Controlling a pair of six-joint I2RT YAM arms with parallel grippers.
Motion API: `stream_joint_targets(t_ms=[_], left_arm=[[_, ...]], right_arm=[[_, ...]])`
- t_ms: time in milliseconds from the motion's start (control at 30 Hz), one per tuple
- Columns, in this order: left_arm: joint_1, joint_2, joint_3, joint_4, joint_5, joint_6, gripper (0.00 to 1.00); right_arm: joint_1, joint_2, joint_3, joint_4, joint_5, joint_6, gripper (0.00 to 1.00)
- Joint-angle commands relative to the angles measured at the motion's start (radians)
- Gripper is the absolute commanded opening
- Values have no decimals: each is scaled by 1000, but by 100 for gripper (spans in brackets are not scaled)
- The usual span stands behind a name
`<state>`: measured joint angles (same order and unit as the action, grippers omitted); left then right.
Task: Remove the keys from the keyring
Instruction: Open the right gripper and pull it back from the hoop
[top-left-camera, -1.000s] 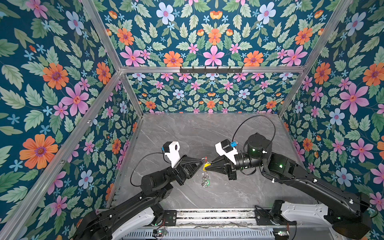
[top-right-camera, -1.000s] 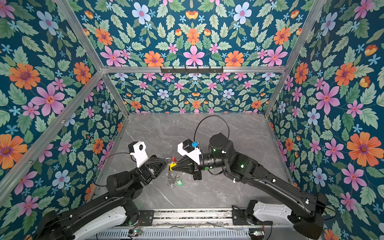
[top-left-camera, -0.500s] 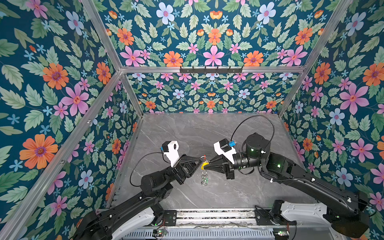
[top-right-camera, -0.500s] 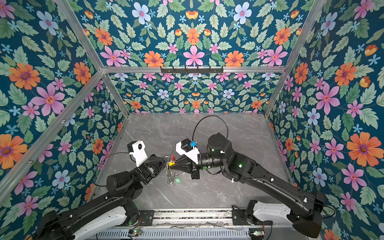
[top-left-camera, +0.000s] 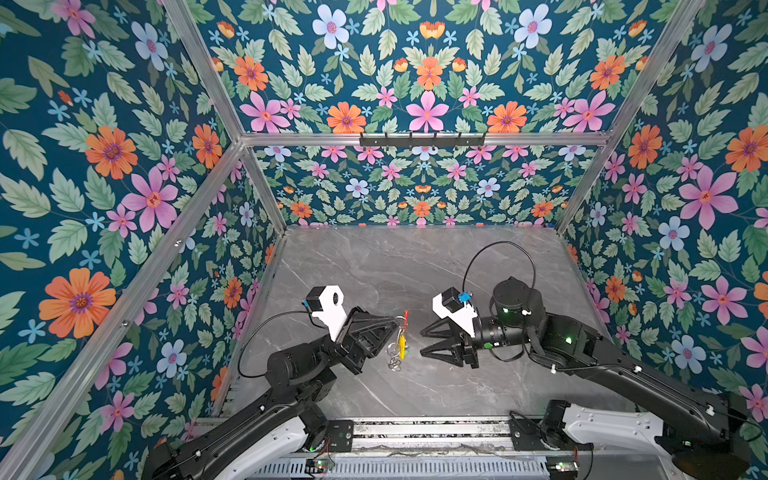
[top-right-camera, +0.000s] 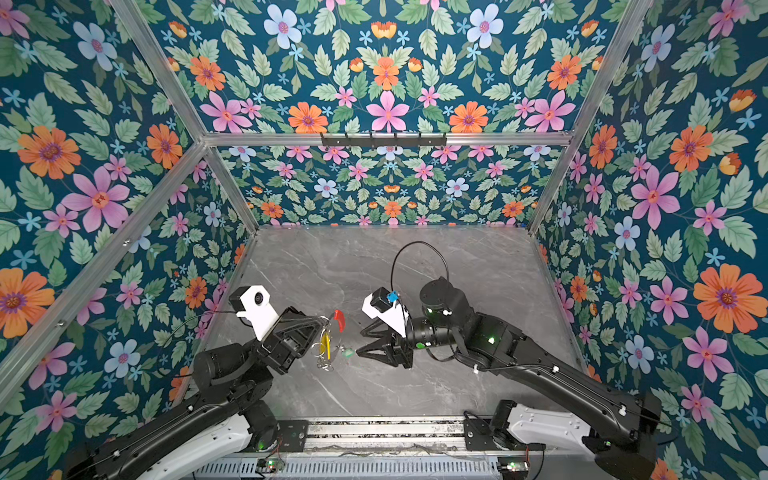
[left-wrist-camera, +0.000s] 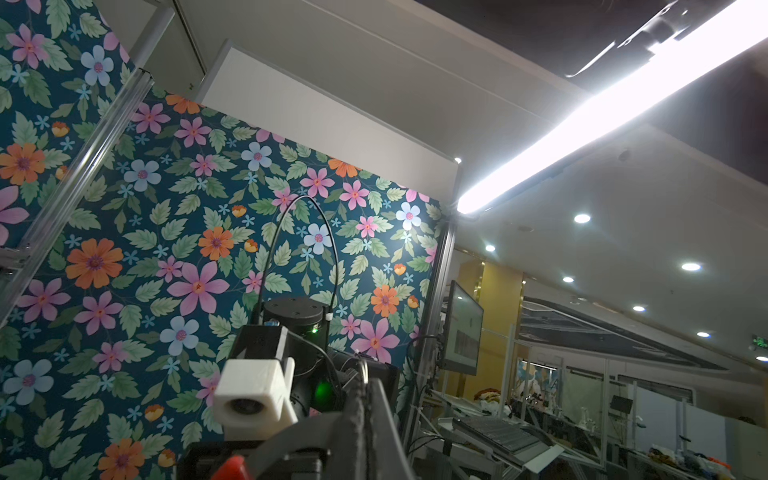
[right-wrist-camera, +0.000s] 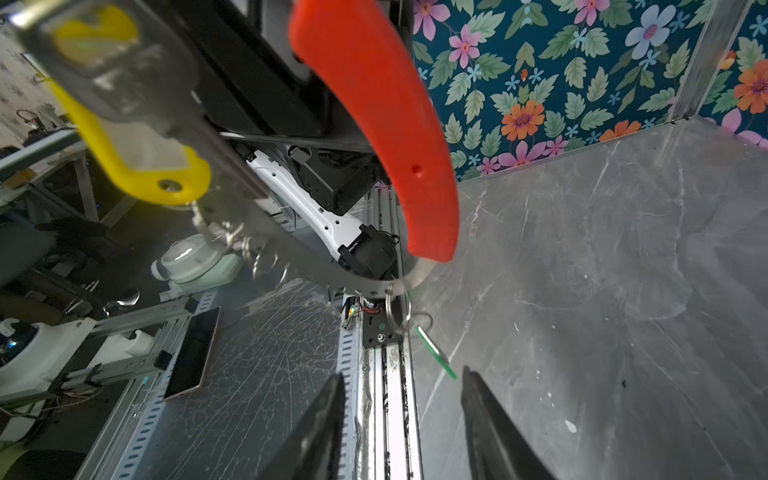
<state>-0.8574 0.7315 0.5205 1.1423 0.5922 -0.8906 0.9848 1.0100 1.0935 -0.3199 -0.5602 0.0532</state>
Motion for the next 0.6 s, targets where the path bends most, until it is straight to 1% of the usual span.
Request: stream_joint_targets(t_ms=[0, 167, 267, 500, 567], left_arm=[[1, -10, 25, -214, 18, 178, 0], [0, -1, 38, -352, -14, 315, 0], [-1, 9, 32, -364, -31, 357, 0], [-6, 23, 10, -368, -75, 443, 0], [-9, 25, -6, -350, -81, 456, 0]], right_arm=[[0, -69, -70, 93, 97, 71, 51], [0, -186, -200, 267, 203, 129, 54], [0, -231, -254, 318, 264, 149, 54], [-1, -285, -320, 344, 333, 156, 55], [-1, -296, -339, 355, 368, 159, 55]])
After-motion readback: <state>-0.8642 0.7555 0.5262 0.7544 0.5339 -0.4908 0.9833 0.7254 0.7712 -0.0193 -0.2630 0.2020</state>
